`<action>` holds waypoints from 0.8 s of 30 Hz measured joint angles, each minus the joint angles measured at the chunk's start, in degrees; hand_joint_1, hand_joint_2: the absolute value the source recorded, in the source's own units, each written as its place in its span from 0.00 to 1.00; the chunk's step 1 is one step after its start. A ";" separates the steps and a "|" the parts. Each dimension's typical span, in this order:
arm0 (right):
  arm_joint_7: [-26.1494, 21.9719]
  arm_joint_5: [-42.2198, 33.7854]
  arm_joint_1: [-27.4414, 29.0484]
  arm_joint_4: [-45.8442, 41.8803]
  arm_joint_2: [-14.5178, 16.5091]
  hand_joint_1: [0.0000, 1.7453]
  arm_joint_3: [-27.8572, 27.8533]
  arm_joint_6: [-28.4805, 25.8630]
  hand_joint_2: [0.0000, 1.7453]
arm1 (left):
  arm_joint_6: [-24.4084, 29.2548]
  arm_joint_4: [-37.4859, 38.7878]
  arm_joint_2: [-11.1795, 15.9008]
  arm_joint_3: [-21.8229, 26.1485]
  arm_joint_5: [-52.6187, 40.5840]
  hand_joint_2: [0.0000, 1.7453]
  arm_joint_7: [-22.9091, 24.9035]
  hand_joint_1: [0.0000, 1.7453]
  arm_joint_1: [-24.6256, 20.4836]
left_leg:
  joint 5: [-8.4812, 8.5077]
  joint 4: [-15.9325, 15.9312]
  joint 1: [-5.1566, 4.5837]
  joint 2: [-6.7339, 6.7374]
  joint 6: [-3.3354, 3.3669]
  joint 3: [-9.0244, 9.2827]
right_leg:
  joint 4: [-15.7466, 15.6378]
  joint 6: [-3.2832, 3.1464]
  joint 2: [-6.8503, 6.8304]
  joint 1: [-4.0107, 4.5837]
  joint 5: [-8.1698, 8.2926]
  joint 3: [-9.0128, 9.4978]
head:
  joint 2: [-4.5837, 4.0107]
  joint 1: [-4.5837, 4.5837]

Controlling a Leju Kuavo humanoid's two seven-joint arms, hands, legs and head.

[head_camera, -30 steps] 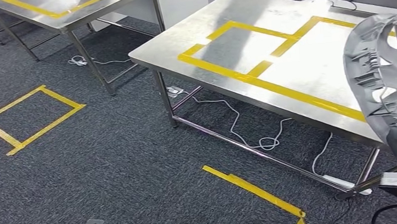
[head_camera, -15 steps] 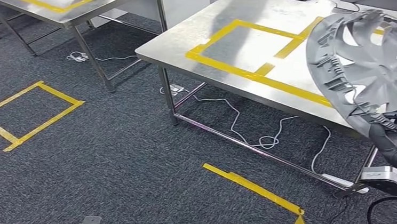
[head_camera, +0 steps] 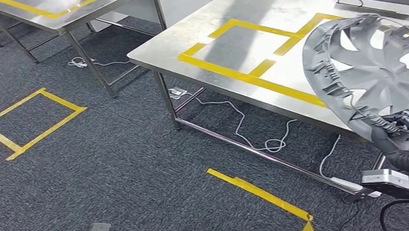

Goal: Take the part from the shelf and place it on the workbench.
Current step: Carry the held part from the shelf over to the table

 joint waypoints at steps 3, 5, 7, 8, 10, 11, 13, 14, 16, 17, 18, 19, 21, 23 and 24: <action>0.06 0.04 0.02 0.06 0.00 1.00 0.31 -0.08 1.00 | 0.19 0.00 0.03 0.00 0.08 1.00 0.00 0.00 0.05 | 4.41 -3.89 -0.09 -0.02 0.71 1.19 | 0.01 -0.12 0.29 0.25 -0.21 0.38 | 0.00 0.00; 0.08 0.07 0.06 0.07 0.00 1.00 0.46 -0.17 1.00 | 0.45 0.00 0.14 0.00 0.16 1.00 0.00 0.00 0.01 | 7.78 -11.15 -0.38 -0.11 1.62 4.27 | 0.06 0.05 0.45 0.39 -0.39 0.48 | 0.00 0.03; 0.08 0.13 0.17 0.08 0.00 1.00 0.55 -0.30 1.00 | 0.68 0.00 0.21 -0.01 0.20 1.00 0.01 0.00 -0.02 | 8.19 -14.50 -0.66 -0.18 2.07 5.55 | 0.12 0.50 0.53 0.43 -0.44 0.15 | 0.00 0.04; 0.08 0.17 0.22 0.08 -0.01 1.00 0.57 -0.35 1.00 | 0.75 0.00 0.20 -0.02 0.21 1.00 0.01 0.00 -0.01 | 8.08 -14.93 -0.69 -0.18 2.11 5.58 | 0.06 0.81 0.54 0.44 -0.41 0.04 | 0.00 0.01; 0.08 0.24 0.33 0.07 -0.10 1.00 0.58 -0.38 1.00 | 0.87 0.00 0.14 -0.02 0.21 1.00 0.01 0.00 0.01 | 8.19 -15.71 -0.46 -0.16 2.29 5.88 | 0.21 1.37 0.44 0.34 -0.78 -0.24 | 0.00 0.06; 0.09 0.24 0.35 0.07 -0.17 1.00 0.57 -0.39 1.00 | 0.89 0.00 0.12 -0.02 0.23 1.00 0.01 0.00 -0.03 | 8.31 -16.10 -0.31 -0.15 2.42 6.10 | 1.31 1.59 0.38 0.34 -1.58 -0.78 | 0.00 0.10; 0.09 0.23 0.47 0.07 -0.25 1.00 0.57 -0.43 1.00 | 0.92 0.00 0.08 -0.02 0.26 1.00 0.00 0.00 -0.11 | 8.37 -16.46 -0.21 -0.14 2.65 6.38 | 6.94 1.93 0.30 0.29 -4.45 -3.56 | 0.00 0.17; 0.08 0.25 0.58 0.07 -0.26 1.00 0.58 -0.45 1.00 | 0.91 0.00 0.05 -0.02 0.28 1.00 0.00 0.00 -0.12 | 8.32 -16.43 -0.22 -0.14 2.75 6.39 | 10.82 2.09 0.30 0.26 -5.98 -5.57 | 0.00 0.18; 0.09 0.28 0.89 0.07 -0.26 1.00 0.58 -0.48 1.00 | 0.90 0.00 -0.03 -0.02 0.28 1.00 0.00 0.00 -0.05 | 8.14 -16.40 -0.21 -0.14 2.79 6.51 | 15.26 2.47 0.28 0.15 -6.50 -8.26 | 0.00 0.16; 0.10 0.29 0.99 0.07 -0.27 1.00 0.58 -0.48 1.00 | 0.90 0.00 -0.07 -0.02 0.28 1.00 0.00 0.00 -0.02 | 8.01 -16.35 -0.14 -0.15 2.73 6.66 | 14.42 2.64 0.25 0.05 -5.16 -8.14 | 0.00 0.18; 0.13 0.30 1.04 0.07 -0.28 1.00 0.57 -0.48 1.00 | 0.90 0.00 -0.10 -0.02 0.28 1.00 0.00 0.00 -0.01 | 7.81 -16.26 -0.06 -0.16 2.56 6.86 | 11.41 2.79 0.14 -0.11 -2.97 -6.88 | 0.00 0.19; 0.14 0.30 1.04 0.07 -0.30 1.00 0.56 -0.49 1.00 | 0.90 0.00 -0.13 -0.02 0.28 1.00 0.00 0.00 -0.01 | 7.56 -16.11 0.01 -0.18 2.30 7.03 | 7.60 2.98 -0.01 -0.26 -1.11 -5.13 | 0.00 0.19; 0.14 0.31 1.01 0.05 -0.32 1.00 0.56 -0.52 1.00 | 0.90 0.00 -0.10 -0.02 0.29 1.00 -0.01 0.00 -0.04 | 7.02 -15.59 -0.15 -0.24 1.66 7.00 | 1.66 2.75 -0.15 -0.28 0.60 -2.10 | 0.00 0.27; 0.15 0.37 1.11 0.02 -0.34 1.00 0.54 -0.66 1.00 | 0.83 0.00 -0.07 -0.02 0.30 1.00 -0.04 0.00 -0.05 | 6.70 -15.36 -0.35 -0.23 1.14 6.87 | 0.49 1.91 0.02 -0.07 0.09 -1.35 | 0.00 0.24; 0.16 0.41 1.20 0.01 -0.35 1.00 0.52 -0.74 1.00 | 0.79 0.00 -0.05 -0.02 0.30 1.00 -0.06 0.00 -0.07 | 6.52 -15.40 -0.29 -0.19 0.89 6.95 | 0.56 1.43 0.09 -0.08 -0.06 -1.26 | 0.00 0.16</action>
